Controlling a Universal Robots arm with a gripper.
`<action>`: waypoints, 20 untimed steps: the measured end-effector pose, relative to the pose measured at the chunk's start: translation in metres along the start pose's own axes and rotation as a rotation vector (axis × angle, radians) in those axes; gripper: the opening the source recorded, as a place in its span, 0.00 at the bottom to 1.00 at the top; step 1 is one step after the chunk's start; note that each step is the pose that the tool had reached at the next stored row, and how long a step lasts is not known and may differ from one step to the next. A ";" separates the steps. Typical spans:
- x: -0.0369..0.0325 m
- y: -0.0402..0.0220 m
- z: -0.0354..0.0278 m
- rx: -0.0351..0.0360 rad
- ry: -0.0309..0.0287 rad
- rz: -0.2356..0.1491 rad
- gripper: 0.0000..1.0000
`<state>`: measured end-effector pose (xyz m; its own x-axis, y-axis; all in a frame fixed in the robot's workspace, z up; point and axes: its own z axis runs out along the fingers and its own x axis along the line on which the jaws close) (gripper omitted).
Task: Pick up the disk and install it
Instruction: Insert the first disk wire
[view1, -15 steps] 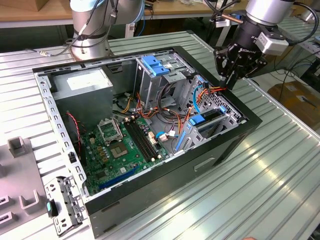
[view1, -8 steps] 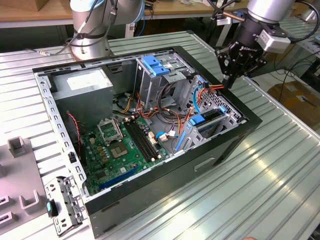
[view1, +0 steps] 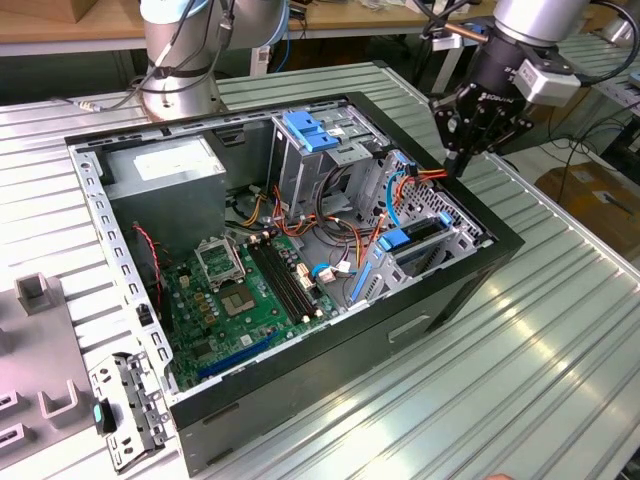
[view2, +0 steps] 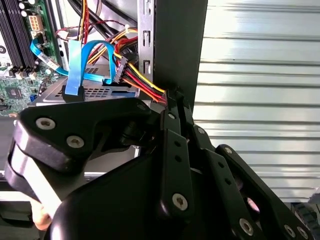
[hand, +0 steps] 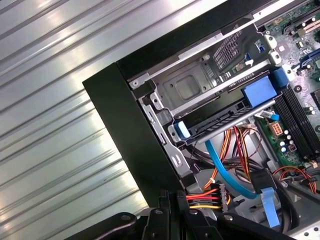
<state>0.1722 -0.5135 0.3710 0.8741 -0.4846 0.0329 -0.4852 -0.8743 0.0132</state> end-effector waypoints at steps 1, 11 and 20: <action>-0.0008 0.0006 0.0000 0.0001 0.0000 0.000 0.16; -0.0040 0.0036 -0.0001 0.0001 -0.0001 0.000 0.16; -0.0053 0.0045 -0.0001 -0.0002 -0.0002 0.011 0.16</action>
<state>0.1654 -0.5149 0.3710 0.8689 -0.4939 0.0328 -0.4945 -0.8691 0.0131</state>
